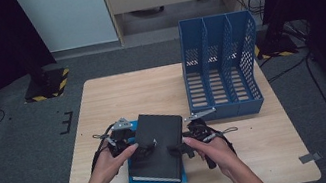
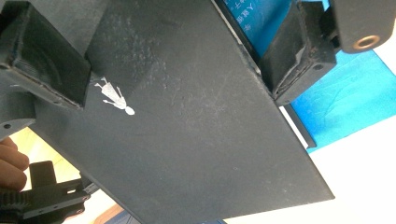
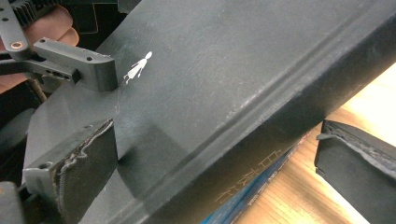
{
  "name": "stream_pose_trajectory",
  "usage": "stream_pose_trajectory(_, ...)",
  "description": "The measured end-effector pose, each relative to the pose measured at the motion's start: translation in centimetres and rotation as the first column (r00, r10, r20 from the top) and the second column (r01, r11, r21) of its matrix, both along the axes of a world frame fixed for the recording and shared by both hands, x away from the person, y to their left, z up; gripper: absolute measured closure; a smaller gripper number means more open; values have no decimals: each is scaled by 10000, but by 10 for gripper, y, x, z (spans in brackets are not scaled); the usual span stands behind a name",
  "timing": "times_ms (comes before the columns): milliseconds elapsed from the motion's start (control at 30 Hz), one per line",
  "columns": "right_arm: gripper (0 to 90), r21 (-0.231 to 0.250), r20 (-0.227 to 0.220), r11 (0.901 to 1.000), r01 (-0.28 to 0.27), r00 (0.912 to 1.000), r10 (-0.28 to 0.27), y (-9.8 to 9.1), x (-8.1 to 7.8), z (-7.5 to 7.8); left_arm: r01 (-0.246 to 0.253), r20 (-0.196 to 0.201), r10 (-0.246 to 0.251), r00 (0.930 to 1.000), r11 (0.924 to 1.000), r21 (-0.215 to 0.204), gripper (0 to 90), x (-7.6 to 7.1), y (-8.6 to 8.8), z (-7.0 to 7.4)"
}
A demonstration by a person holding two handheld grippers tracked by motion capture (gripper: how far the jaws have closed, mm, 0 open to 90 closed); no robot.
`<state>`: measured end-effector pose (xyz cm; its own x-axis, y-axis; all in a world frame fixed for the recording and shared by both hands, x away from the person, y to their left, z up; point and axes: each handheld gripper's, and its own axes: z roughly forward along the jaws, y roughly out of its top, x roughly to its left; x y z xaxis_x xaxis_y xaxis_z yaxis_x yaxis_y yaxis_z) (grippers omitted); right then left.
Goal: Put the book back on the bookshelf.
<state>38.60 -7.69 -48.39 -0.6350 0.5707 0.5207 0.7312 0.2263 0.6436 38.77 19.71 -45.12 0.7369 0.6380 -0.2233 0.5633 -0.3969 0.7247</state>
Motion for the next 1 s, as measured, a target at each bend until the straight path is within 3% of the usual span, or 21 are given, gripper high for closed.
stream_pose_trajectory(300, 0, 210, -276, 9997, -115, 9995, 121, -2, 4, -3, 111, -8, -111, 9999, 9999, 26, 82, 2, -1, 0)
stream_pose_trajectory(567, 1, 756, -682, 9969, -230, 9973, 282, -3, 9, -10, 197, 20, -197, 9998, 9998, -15, 82, 5, -3, 0)
stream_pose_trajectory(1000, 15, 466, -171, 9988, -175, 9997, 183, -4, 5, 0, 283, 219, -280, 9994, 9995, -118, 97, 6, -4, 5)
